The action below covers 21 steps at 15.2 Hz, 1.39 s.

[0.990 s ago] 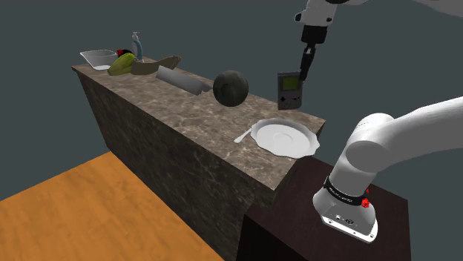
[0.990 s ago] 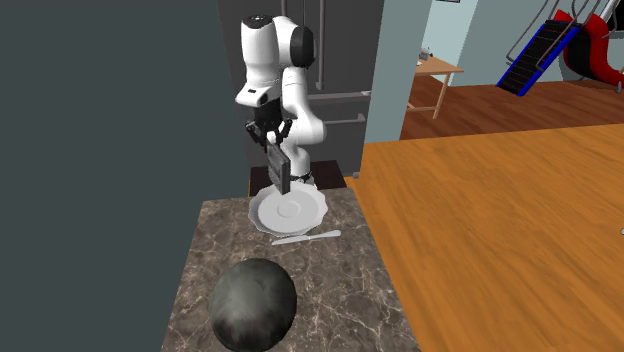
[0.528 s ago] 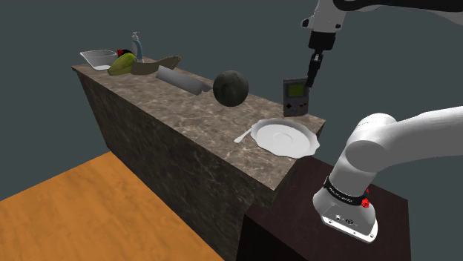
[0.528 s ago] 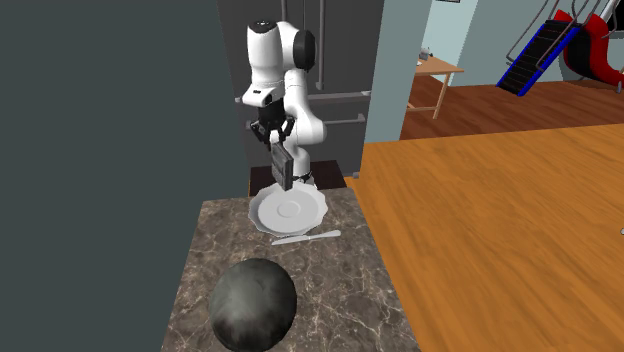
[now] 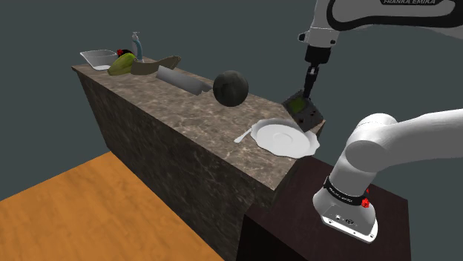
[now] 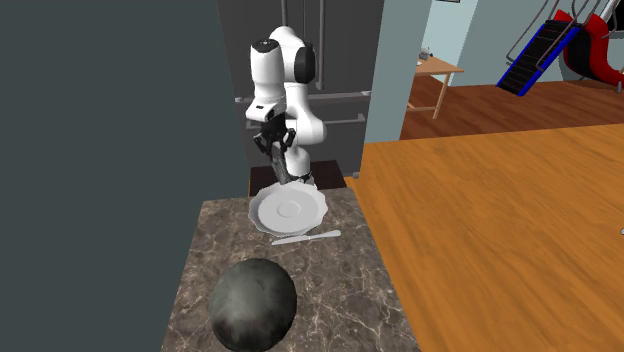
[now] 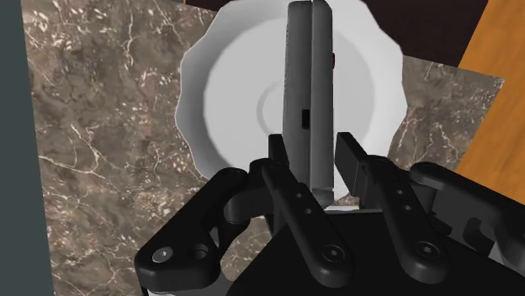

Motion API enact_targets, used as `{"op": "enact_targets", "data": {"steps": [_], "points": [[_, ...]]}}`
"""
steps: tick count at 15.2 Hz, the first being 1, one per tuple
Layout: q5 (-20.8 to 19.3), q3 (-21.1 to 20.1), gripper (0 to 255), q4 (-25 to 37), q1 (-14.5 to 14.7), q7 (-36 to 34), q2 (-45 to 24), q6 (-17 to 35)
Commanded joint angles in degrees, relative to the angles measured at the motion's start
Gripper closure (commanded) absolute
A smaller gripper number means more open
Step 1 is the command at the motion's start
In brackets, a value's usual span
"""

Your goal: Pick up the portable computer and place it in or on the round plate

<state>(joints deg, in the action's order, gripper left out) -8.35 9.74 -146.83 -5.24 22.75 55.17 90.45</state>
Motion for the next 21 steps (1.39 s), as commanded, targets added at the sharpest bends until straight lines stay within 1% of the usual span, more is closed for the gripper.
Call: {"op": "enact_targets", "data": {"steps": [1,12,20,21], "points": [[-0.24,0.25,255,-1.57,-0.11,0.0,0.21,1.43],[-1.51,1.48,255,-10.32,-0.74,-0.22,1.14,9.23],[-1.48,1.43,255,-10.32,-0.8,-0.18,1.13,9.24],[-1.5,1.45,0,-10.31,-0.84,-0.13,1.29,9.07]]}}
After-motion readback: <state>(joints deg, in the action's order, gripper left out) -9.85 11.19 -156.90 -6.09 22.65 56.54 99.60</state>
